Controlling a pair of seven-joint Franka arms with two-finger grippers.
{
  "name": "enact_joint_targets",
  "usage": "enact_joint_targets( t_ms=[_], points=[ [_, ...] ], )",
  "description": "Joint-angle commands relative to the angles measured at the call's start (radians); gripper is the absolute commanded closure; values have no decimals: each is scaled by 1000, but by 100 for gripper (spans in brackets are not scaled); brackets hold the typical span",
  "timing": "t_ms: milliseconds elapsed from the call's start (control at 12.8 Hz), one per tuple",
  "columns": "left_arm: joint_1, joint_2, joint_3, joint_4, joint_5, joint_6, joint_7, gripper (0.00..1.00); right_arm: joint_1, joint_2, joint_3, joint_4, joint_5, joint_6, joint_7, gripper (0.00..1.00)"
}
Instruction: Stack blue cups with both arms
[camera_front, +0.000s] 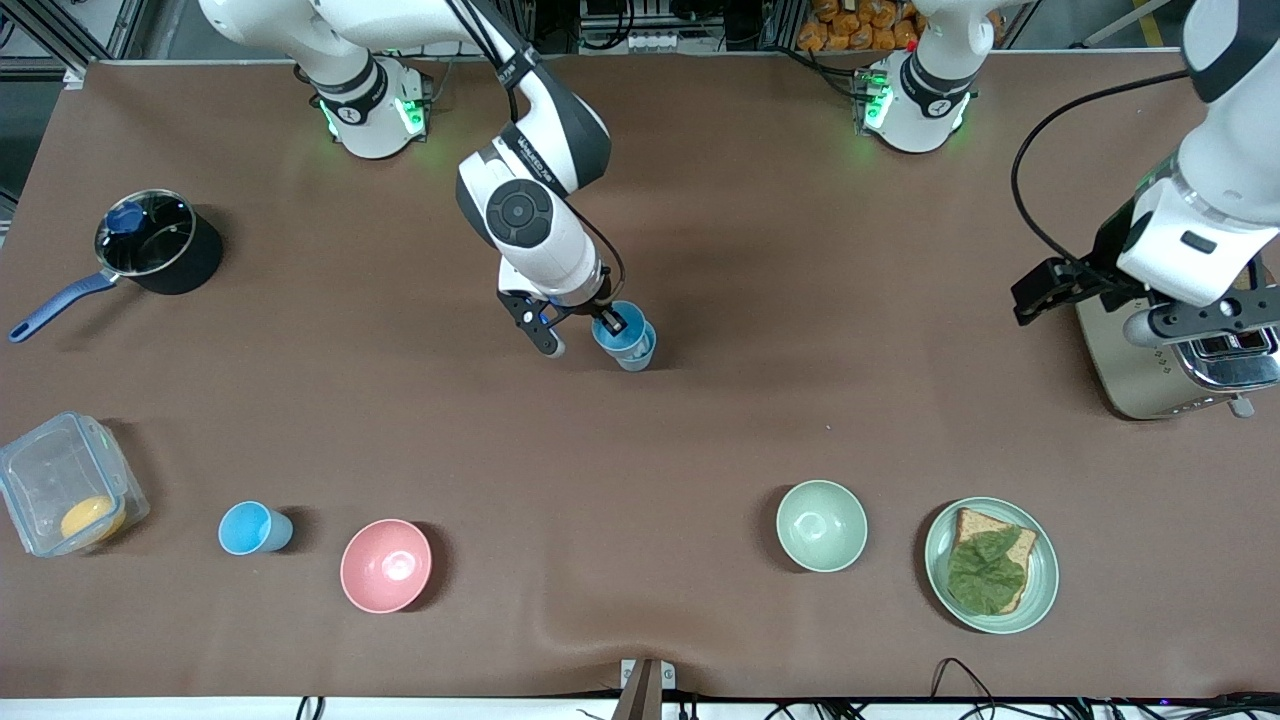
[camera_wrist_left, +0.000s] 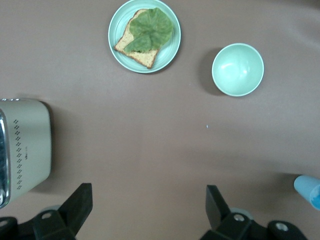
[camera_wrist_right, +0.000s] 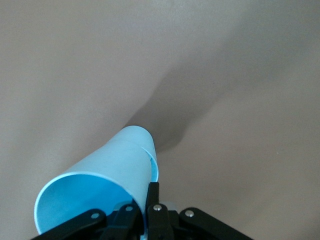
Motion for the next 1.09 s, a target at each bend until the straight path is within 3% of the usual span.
enact_joint_targets(
  t_ms=[0, 156, 467, 545, 623, 701, 1012],
  points=[
    [-177, -28, 200, 0, -22, -34, 62, 0, 17, 14, -8, 10, -21, 19, 30, 100],
    [-197, -32, 265, 3, -47, -52, 140, 0, 28, 23, -10, 12, -21, 30, 30, 100],
    [-200, -28, 259, 8, -44, -52, 160, 0, 30, 29, -10, 12, -23, 35, 30, 100],
    [-207, -25, 259, 8, -36, -52, 160, 0, 26, 28, -11, 15, -23, 33, 30, 89],
    [-211, -20, 258, 8, -35, -52, 160, 0, 19, 26, -11, 22, -23, 26, 37, 49],
    [-211, -14, 259, 8, -32, -52, 159, 0, 19, 25, -13, 28, -26, 26, 66, 0],
    [-200, -1, 259, 6, -32, -52, 160, 0, -1, -12, -32, 50, -29, -31, 81, 0]
  ],
)
